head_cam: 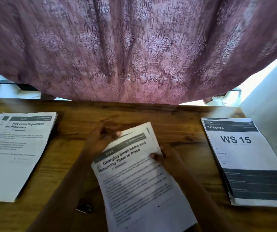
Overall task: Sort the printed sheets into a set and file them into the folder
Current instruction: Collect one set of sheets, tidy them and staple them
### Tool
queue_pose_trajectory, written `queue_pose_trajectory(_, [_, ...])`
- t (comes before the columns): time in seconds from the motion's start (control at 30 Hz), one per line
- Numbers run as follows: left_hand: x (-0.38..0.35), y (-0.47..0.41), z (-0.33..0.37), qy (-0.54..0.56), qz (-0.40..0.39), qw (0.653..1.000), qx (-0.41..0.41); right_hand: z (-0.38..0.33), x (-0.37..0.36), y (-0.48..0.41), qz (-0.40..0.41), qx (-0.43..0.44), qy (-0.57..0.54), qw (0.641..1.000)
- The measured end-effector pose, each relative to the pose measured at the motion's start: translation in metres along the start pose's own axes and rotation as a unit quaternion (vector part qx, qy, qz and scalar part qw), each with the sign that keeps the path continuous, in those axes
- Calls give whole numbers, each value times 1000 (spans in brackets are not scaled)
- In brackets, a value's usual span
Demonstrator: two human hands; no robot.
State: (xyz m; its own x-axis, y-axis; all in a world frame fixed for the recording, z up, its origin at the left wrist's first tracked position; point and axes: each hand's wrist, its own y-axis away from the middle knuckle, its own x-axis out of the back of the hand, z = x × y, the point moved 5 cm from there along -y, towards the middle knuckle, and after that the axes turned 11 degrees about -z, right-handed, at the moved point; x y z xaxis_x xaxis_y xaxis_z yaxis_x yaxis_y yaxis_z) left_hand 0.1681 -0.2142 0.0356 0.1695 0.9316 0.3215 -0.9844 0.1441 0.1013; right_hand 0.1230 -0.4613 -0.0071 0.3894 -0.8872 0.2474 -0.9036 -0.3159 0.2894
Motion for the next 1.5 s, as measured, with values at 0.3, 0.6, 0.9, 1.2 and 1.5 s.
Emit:
queue_pose_trajectory(0.3, [9,31,57,181,-34,982,-45,-109,25,6,201,197,-83,956])
queue_pose_trajectory(0.6, [-13,42,55,-134,154,976,-81,-114,-8,-5,273,187,-16,944])
queue_pose_trajectory(0.9, [22,49,86,111,77,987,-88,-139,26,-2,244,169,107,949])
queue_pose_trajectory(1.2, [81,22,134,-193,-222,955,-44,-160,45,-18,-27,67,231,970])
queue_pose_trajectory(1.5, [103,30,61,49,-108,990,71,-112,88,19,-71,42,21,996])
